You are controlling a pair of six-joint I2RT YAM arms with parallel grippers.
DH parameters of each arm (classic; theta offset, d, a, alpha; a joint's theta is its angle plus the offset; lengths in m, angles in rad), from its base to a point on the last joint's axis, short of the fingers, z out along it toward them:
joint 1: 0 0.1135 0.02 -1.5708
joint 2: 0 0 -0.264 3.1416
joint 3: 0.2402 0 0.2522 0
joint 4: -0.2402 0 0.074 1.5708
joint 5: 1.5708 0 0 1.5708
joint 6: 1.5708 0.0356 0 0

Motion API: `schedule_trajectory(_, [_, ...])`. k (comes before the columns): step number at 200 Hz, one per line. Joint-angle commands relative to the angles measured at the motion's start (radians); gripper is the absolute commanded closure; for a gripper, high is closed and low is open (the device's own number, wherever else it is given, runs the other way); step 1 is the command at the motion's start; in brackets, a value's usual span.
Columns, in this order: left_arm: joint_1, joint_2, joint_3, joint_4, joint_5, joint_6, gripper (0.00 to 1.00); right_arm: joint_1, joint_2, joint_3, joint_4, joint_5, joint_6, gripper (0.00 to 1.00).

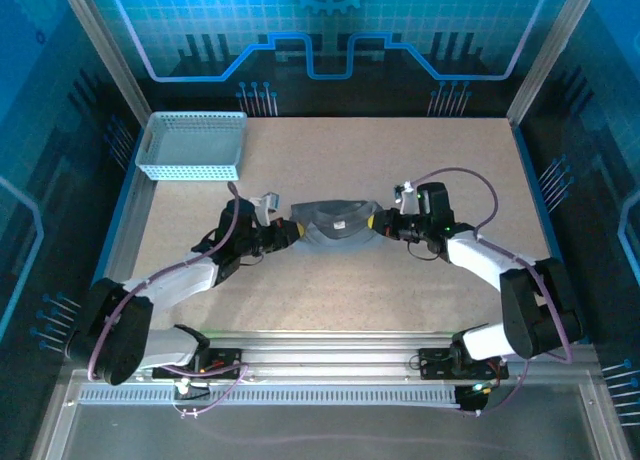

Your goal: Fold the inside-out t-shirt

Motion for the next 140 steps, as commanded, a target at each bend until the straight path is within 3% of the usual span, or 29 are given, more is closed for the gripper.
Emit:
schedule_trajectory(1, [0.007,0.016,0.079,-0.069,-0.117,0.068,1.00,0.006,0.023,0.088,-0.010,0.062,-0.049,1.00])
schedule_trajectory(50, [0.063,0.204,0.247,-0.120,-0.203,0.098,1.00,0.004,0.267,0.362,-0.087,0.084,-0.111,1.00])
schedule_trajectory(91, [0.071,0.388,0.337,-0.160,-0.215,0.094,1.00,0.005,0.431,0.470,-0.128,0.134,-0.130,1.00])
schedule_trajectory(140, [0.093,0.485,0.377,-0.181,-0.263,0.062,1.00,-0.002,0.578,0.587,-0.198,0.205,-0.154,1.00])
